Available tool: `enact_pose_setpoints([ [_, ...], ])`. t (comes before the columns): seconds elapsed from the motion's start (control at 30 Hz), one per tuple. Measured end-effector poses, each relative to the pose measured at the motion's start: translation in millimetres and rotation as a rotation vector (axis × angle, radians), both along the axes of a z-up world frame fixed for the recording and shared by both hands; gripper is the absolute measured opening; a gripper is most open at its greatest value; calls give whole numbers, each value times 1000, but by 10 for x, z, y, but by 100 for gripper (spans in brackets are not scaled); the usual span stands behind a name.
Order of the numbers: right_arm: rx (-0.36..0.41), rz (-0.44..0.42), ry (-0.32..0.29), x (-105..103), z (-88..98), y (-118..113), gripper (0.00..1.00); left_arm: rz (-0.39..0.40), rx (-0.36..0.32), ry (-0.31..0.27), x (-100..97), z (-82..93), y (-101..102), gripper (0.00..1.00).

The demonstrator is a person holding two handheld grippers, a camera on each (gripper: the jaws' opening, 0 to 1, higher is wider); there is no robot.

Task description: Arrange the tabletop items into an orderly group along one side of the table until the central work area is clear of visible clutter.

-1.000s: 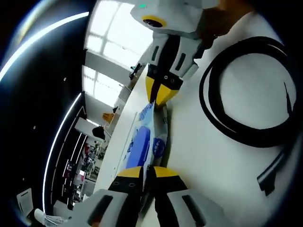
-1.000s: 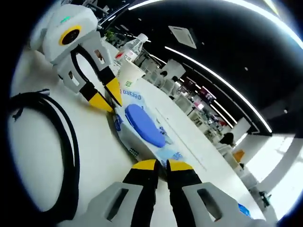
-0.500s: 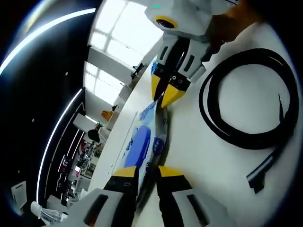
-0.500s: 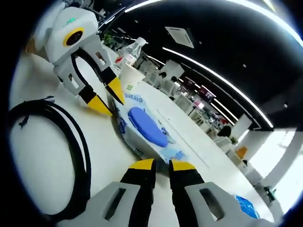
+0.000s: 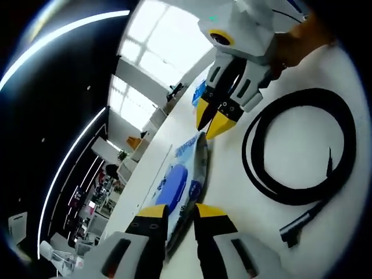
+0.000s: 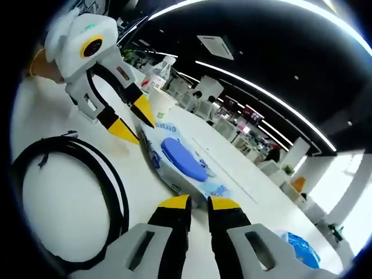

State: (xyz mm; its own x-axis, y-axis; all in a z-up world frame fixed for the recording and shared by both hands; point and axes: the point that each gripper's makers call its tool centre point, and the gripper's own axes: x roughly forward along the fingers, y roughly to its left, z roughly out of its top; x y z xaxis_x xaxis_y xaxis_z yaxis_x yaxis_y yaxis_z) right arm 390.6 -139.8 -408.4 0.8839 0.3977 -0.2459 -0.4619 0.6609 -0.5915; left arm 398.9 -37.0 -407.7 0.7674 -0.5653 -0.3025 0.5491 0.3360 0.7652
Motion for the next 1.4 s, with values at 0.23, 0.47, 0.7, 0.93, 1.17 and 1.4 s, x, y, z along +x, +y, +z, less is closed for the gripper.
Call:
enact_pose_setpoints([
  [0.23, 29, -9, 0, -28, 38, -81, 10, 2, -76, 50, -106, 51, -11, 16],
  [0.47, 32, -9, 14, -246, 24, -78, 10, 7, -127, 102, -103, 34, 28, 16],
  [0.7, 52, -9, 10, -339, 69, -129, 10, 5, -160, 132, -225, 12, 10, 16],
  [0.93, 93, -13, 19, -376, 94, -219, 10, -10, -246, 215, -330, 31, -80, 16],
  [1.17, 112, -28, 15, -427, 136, -301, 11, -18, -291, 236, -355, 97, -171, 17],
  [1.4, 156, -46, 20, -492, 140, -368, 13, -32, -315, 252, -409, 88, -273, 18],
])
